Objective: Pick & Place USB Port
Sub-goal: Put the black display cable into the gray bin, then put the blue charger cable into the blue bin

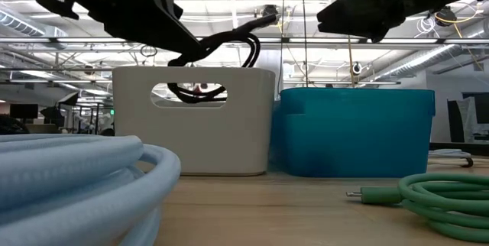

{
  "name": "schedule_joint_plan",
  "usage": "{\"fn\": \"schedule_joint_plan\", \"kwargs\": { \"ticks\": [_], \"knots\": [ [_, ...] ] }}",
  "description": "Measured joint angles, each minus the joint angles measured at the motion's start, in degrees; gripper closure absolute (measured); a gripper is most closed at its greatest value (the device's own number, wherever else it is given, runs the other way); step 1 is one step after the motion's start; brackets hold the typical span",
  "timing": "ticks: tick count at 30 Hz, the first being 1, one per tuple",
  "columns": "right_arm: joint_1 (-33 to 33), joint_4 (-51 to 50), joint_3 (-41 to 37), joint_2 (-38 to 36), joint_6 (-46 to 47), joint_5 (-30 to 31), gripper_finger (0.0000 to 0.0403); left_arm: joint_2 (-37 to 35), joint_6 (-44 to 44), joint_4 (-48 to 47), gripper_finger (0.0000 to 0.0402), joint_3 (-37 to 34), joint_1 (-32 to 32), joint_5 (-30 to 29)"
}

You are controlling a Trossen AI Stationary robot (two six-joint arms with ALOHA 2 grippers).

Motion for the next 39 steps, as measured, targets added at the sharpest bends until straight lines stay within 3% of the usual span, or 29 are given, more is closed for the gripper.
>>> {"fn": "schedule_joint_plan", "kwargs": {
  "ticks": [17,28,39],
  "knots": [
    [-0.1,0.0,0.0,0.0,0.1,0.0,0.0232,0.0,-1.5,-0.4,0.0396,0.0,0.7,5.9],
    [-0.1,0.0,0.0,0.0,0.2,0.0,0.0232,0.0,-4.8,-6.0,0.0396,0.0,0.9,4.8],
    [-0.1,0.0,0.0,0.0,0.2,0.0,0.0232,0.0,-6.7,-7.5,0.0325,0.0,1.7,4.0]
  ]
}}
